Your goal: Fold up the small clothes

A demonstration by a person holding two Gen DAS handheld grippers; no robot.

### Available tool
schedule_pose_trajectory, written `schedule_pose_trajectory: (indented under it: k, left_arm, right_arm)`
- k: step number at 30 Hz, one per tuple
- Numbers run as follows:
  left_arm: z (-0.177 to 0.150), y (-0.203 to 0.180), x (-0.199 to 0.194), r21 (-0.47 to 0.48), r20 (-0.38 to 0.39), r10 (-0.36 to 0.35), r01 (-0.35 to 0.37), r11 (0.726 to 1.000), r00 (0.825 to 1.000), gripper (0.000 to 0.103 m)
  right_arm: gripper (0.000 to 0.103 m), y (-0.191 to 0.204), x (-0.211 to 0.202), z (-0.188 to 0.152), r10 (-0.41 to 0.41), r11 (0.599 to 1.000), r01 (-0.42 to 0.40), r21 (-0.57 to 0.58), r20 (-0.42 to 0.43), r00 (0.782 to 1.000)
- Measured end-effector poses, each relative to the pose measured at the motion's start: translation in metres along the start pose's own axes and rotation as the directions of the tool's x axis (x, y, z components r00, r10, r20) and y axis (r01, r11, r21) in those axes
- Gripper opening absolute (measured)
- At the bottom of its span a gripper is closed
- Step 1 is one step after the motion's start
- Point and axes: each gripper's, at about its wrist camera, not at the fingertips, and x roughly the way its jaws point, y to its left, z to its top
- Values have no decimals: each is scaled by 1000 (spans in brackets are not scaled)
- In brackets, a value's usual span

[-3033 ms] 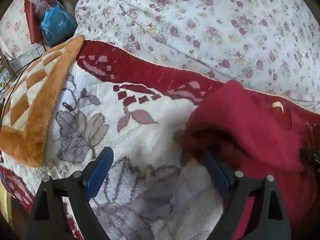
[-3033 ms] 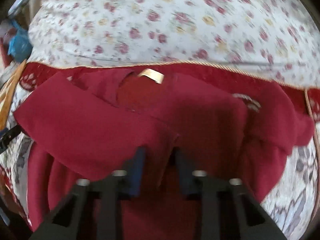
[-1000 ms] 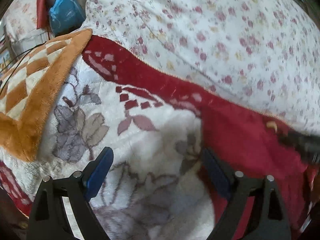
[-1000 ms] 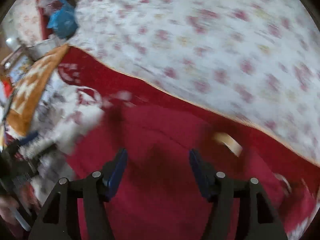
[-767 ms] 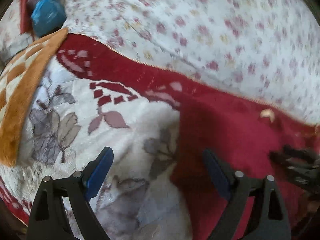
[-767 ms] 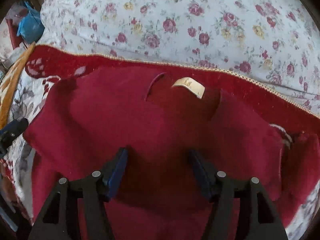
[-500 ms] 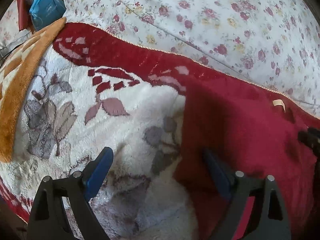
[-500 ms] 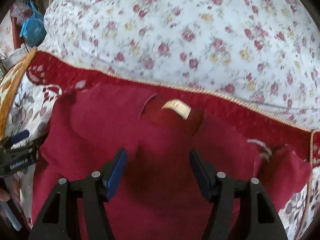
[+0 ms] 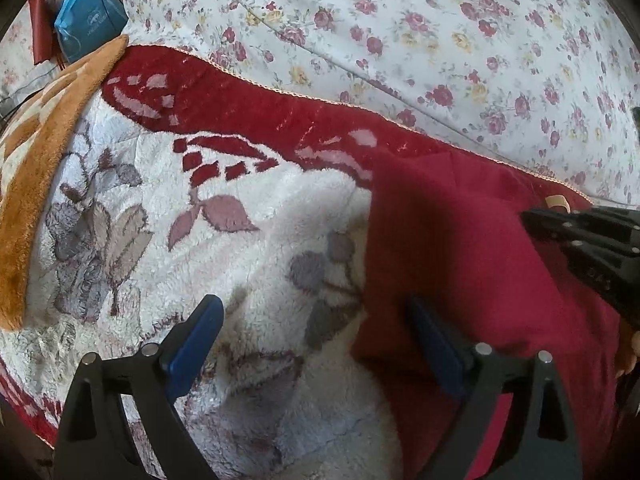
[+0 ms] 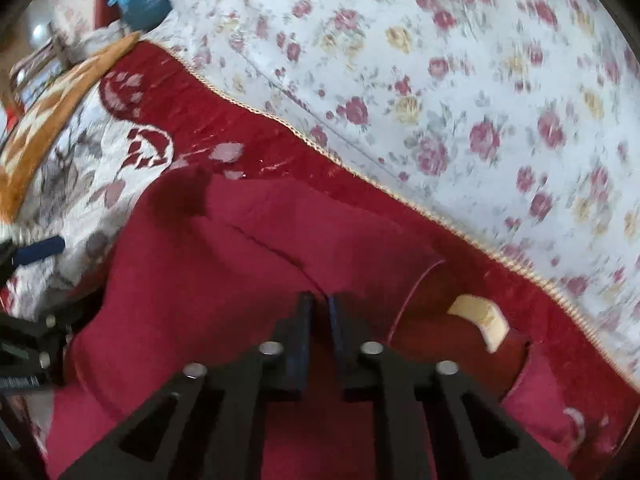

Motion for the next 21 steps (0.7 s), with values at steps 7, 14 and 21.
schedule_pose_trajectory:
  k: [7, 14, 21]
  left_arm:
    - [2, -2, 0, 0, -5, 16, -16, 1000, 1000, 94]
    - [9, -6, -22, -19, 66, -9, 10, 1000, 998, 94]
    - [5, -28, -29, 33, 97, -2, -1, 999, 995, 94]
  right_arm:
    - [1, -38, 5, -13, -35, 973, 40, 227, -26, 999]
    - [63, -58, -66, -62, -72, 957, 63, 283, 22, 997]
    - [61, -94, -76, -117, -237, 916, 259, 307, -106, 966]
